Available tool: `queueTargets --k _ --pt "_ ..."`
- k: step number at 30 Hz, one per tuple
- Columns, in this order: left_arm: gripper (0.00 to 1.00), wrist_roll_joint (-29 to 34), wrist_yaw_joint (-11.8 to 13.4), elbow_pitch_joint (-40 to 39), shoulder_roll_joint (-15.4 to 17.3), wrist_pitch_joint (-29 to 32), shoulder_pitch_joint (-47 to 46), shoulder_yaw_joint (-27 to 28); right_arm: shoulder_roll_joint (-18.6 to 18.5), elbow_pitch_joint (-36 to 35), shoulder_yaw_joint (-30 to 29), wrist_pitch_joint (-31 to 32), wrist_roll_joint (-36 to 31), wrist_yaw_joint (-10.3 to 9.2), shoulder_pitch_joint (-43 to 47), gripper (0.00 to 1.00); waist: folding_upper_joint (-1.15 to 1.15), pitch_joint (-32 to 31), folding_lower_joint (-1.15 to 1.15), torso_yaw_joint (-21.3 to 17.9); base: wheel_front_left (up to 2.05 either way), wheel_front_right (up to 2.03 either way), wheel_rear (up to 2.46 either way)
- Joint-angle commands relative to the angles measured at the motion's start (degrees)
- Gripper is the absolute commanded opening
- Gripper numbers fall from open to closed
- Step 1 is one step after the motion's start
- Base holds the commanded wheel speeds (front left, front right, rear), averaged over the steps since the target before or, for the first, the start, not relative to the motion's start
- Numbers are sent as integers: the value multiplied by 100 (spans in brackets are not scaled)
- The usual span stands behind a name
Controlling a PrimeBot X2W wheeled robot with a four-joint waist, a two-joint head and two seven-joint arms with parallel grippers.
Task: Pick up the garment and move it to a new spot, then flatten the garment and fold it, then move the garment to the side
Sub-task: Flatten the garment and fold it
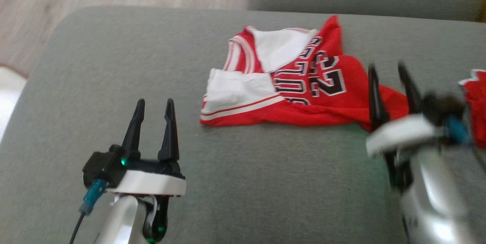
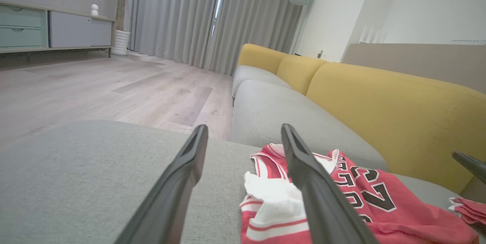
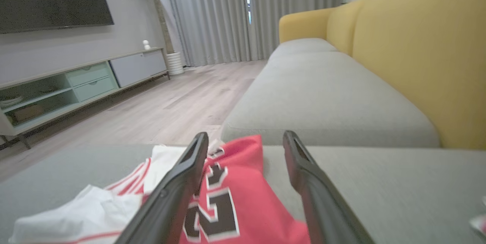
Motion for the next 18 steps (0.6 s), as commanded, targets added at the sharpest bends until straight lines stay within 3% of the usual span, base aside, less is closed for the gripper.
queueTargets --k 1,6,11,18 --pt "100 62 -17 -147 22 -55 -97 230 113 -344 78 -75 14 -5 145 100 0 -184 1 -292 0 0 0" --pt "100 151 -70 -41 30 -55 -101 330 200 -1056 105 -76 -37 -5 1138 100 0 -131 1 -605 0 0 0" --pt "100 234 -64 263 129 21 -317 385 211 -1569 -92 61 -136 -5 1183 100 0 43 1 -862 0 0 0" --pt "100 266 45 1125 380 802 -1320 435 213 -2010 -153 234 -26 -5 1191 100 0 518 1 -1108 0 0 0"
